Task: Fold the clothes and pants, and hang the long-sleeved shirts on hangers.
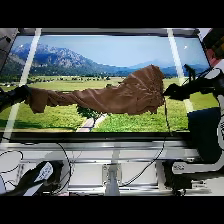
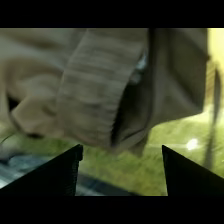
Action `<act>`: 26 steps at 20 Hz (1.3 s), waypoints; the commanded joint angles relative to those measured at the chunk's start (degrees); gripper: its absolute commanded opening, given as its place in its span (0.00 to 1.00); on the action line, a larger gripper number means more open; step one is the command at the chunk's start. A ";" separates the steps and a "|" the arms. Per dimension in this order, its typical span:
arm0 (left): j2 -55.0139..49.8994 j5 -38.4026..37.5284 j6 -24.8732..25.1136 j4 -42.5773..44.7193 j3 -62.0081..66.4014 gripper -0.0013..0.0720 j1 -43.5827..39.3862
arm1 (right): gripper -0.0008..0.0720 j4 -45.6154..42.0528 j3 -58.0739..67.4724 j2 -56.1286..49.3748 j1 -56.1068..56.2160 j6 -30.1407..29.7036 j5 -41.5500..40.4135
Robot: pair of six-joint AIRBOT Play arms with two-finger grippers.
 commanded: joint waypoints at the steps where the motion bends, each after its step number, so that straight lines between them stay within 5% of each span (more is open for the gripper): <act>1: -0.04 -0.04 0.02 0.00 0.00 0.04 0.00 | 0.80 7.65 -7.80 -0.04 -0.61 -1.01 1.86; 13: -0.04 -0.07 0.02 -0.02 0.00 0.04 0.00 | 0.75 19.82 -15.93 -0.20 3.87 3.39 -17.49; 18: -0.04 -0.11 0.02 -0.02 0.00 0.04 0.00 | 0.32 21.62 -15.93 -0.20 4.39 5.09 -20.39; 20: -0.04 -0.26 0.02 -0.24 0.00 0.04 0.00 | 0.06 23.41 -15.67 -0.17 4.39 4.59 -19.04; 26: 4.02 2.75 0.04 -2.82 0.07 0.04 0.02 | 0.06 28.70 -2.89 3.89 4.33 -2.86 -5.57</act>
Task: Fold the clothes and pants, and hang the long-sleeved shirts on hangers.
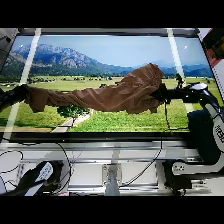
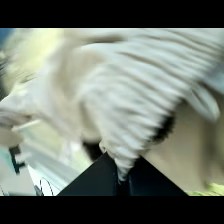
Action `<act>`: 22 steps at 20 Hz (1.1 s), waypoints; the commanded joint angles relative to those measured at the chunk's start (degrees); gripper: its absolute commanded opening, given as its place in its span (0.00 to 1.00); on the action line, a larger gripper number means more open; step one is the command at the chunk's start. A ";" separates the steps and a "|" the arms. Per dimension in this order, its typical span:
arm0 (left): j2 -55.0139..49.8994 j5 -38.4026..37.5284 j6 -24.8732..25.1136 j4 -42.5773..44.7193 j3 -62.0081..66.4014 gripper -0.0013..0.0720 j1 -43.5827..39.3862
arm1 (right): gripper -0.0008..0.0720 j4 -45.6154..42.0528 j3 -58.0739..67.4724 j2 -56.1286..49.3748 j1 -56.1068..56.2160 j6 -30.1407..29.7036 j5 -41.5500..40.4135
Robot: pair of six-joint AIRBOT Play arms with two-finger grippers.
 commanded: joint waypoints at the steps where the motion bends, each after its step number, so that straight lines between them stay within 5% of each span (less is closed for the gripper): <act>1: 4.11 4.26 0.02 -0.87 0.07 0.04 0.02 | 0.06 2.86 9.81 4.33 0.04 -3.48 6.69; 6: 16.09 20.20 0.00 -0.83 0.04 0.04 0.02 | 0.06 1.81 27.56 15.43 0.04 -3.45 -1.01; 10: 23.61 27.63 0.02 -0.61 0.04 0.04 0.02 | 0.06 -9.49 36.22 23.85 0.04 -0.07 -9.20; 17: 30.36 22.84 0.00 2.97 0.02 0.04 0.04 | 0.06 -31.47 42.51 34.14 0.04 2.67 4.09; 20: 31.08 11.41 0.02 9.60 0.02 0.04 0.04 | 0.06 -33.55 42.75 35.34 0.04 2.67 14.29; 22: 31.10 11.26 0.00 11.39 0.04 0.04 0.04 | 0.06 -32.94 44.17 35.34 0.11 2.89 17.38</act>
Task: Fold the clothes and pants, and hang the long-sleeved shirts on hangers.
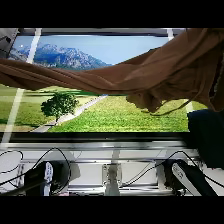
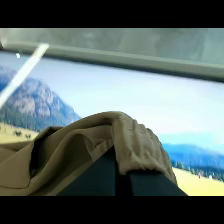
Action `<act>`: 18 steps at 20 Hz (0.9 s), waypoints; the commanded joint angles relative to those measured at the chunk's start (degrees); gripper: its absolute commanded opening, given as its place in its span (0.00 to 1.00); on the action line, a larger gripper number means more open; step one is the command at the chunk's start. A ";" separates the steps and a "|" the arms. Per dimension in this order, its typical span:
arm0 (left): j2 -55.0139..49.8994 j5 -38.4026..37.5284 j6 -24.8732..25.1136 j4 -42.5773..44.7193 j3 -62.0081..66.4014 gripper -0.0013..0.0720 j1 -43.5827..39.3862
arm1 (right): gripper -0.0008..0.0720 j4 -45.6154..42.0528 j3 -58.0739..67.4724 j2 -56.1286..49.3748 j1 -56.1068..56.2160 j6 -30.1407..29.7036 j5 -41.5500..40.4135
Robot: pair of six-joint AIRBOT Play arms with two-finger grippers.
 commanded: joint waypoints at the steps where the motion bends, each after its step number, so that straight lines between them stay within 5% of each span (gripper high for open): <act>1: 0.72 -2.10 -0.07 4.48 0.02 0.04 0.02 | 0.06 -2.62 3.37 1.03 0.07 0.28 6.19; 5: 0.72 15.41 -0.33 4.17 0.02 0.04 0.02 | 0.06 -1.16 12.57 0.17 0.07 0.09 -4.33; 7: 0.61 17.79 -0.28 4.00 0.02 0.04 0.02 | 0.06 -1.57 13.55 0.11 0.07 0.09 -6.12; 13: -9.42 -12.44 -0.26 3.82 -0.42 0.04 0.00 | 0.06 -7.34 2.60 -9.44 0.07 3.48 12.63; 16: -20.28 -14.91 0.00 3.17 -1.70 0.04 -1.22 | 0.06 -7.17 -6.10 -18.93 0.07 3.37 13.60; 18: -27.32 -9.44 0.00 2.95 -1.70 0.04 -4.26 | 0.06 -4.96 -8.13 -27.43 0.07 3.39 11.43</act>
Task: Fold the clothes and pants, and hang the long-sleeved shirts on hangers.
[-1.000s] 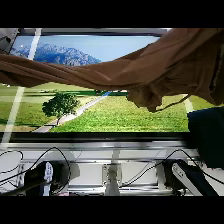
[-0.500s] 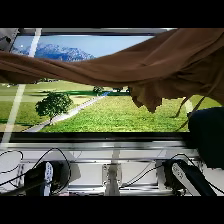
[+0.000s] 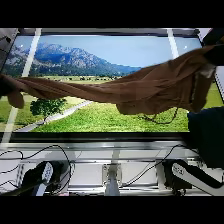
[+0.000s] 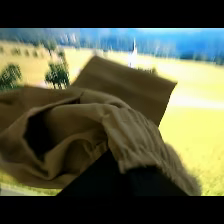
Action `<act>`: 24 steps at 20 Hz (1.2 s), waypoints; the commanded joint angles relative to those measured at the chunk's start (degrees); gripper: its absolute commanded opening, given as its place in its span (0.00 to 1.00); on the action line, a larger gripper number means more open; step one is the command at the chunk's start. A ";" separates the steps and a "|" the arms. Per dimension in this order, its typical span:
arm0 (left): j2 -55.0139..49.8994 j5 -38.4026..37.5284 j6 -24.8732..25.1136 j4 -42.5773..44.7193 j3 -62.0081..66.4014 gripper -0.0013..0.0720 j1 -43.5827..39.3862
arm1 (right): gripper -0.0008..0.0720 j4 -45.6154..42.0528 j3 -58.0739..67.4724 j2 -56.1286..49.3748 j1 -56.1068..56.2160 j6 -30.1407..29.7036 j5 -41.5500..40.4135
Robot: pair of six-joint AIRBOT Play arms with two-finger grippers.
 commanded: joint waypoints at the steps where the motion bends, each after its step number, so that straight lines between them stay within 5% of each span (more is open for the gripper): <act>1: -11.93 5.09 0.24 -0.81 -0.35 0.04 -4.46 | 0.06 4.13 -4.61 -13.75 0.07 0.44 -1.68; 7: -25.88 48.41 0.17 -0.81 -0.35 0.04 -16.63 | 0.06 28.89 -4.61 -30.18 0.33 0.94 -35.67; 9: -28.65 58.16 0.17 -0.83 -0.35 0.04 -17.77 | 0.06 30.69 -4.61 -31.54 1.49 2.03 -50.10; 12: -32.35 60.76 0.11 -1.07 -0.35 0.04 -17.73 | 0.06 30.69 -4.61 -32.20 4.15 1.99 -66.77; 16: -34.53 61.81 -0.07 -1.03 -0.35 0.04 -18.23 | 0.08 29.18 -4.61 -32.20 7.54 1.53 -79.03; 18: -34.99 62.27 -0.07 -1.03 -0.35 0.04 -18.21 | 0.22 25.99 -4.61 -32.20 8.39 1.53 -81.31; 19: -35.26 62.51 -0.04 -1.03 -0.35 0.09 -18.10 | 0.42 25.77 -4.61 -32.20 8.68 1.53 -81.07; 20: -35.56 62.49 -0.04 -1.03 -0.35 0.29 -18.08 | 0.69 25.77 -4.61 -32.20 8.63 1.53 -80.72; 21: -35.67 62.47 -0.04 -1.03 -0.35 0.73 -18.10 | 0.91 25.77 -4.61 -32.17 8.63 1.53 -80.65; 22: -35.65 62.47 -0.20 -1.07 -0.35 0.98 -18.05 | 0.94 25.77 -4.61 -32.04 8.63 1.53 -80.61; 24: -35.50 62.45 -0.24 -1.05 -0.35 0.98 -17.79 | 0.94 25.75 -4.59 -31.52 8.28 1.53 -80.19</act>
